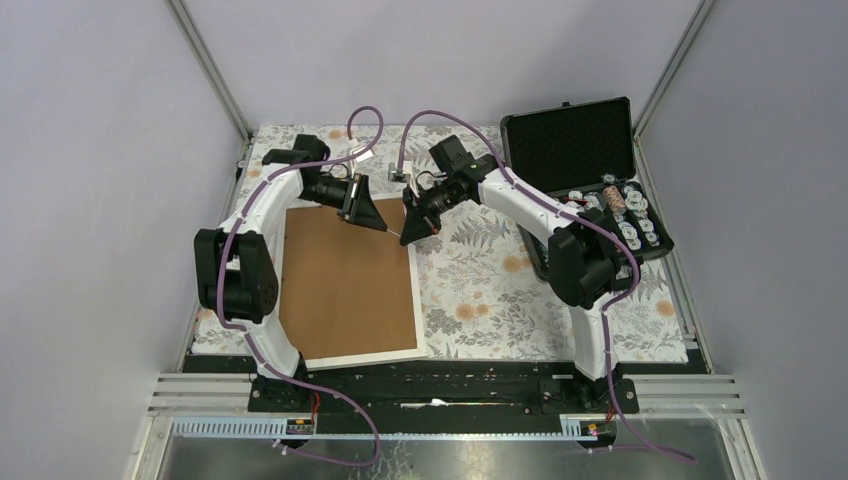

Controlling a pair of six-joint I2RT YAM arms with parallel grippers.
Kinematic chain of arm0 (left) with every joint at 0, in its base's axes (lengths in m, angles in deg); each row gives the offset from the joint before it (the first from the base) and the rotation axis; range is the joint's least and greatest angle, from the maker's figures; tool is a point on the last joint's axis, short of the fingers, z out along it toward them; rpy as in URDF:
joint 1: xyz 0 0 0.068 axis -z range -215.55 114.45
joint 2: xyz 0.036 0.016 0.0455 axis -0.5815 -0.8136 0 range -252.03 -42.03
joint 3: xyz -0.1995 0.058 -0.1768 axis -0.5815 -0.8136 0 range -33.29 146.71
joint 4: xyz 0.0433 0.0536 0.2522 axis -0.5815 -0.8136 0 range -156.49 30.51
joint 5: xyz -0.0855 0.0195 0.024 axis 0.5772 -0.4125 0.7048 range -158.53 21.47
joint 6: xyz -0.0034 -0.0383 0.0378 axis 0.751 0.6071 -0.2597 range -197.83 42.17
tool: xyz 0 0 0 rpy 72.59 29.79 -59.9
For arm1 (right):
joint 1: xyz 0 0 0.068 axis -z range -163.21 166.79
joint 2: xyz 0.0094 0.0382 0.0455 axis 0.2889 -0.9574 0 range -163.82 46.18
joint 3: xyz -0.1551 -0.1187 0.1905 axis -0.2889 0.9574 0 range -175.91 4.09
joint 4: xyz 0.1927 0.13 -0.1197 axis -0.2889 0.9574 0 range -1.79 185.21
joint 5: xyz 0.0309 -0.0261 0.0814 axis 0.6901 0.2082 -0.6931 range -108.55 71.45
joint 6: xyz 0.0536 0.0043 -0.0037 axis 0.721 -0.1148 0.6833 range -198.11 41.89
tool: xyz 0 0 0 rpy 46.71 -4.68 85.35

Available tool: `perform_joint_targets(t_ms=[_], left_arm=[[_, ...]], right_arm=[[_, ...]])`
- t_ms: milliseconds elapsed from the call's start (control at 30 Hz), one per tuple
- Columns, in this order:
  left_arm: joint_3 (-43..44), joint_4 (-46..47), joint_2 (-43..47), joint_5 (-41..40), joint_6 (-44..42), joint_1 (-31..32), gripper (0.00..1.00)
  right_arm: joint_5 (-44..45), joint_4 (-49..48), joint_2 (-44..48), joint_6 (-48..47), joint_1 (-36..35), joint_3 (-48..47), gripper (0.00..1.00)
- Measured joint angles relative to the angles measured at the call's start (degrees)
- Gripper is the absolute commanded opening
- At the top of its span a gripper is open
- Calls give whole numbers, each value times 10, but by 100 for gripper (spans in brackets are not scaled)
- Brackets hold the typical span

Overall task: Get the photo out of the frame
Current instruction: Adjust the screwdriver, then adjust the photo frame at the center of the board.

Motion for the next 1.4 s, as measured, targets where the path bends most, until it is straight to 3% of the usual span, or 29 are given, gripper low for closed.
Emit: perform_joint_targets(t_ms=[167,367,400,533,733,1000,1200,1400], left_arm=[[-7,17,0,0,14,16,31],[-17,26,2,2,17,22,8],[-19,27,2,1,18,22,0],[-23,38,2,3,30,17,0],[-65,118,9,-26,122,-55,0],[-113,250,53,-97,274,-185,0],[-137,278,86,-112,308,-188,0],[-168,291,112,-115,323,-188,0]], right_arm=[[0,9,-2,-3,-1,-9,0],[1,26,-8,-11,-1,-14,1],[1,27,-9,-12,-1,-14,8],[0,28,-9,-8,-1,-15,59],[16,-18,-17,40,17,-47,81],[143,-108,-165,109,82,-206,87],[212,-157,-258,148,80,-244,91],[257,-198,-295,165,67,-257,92]])
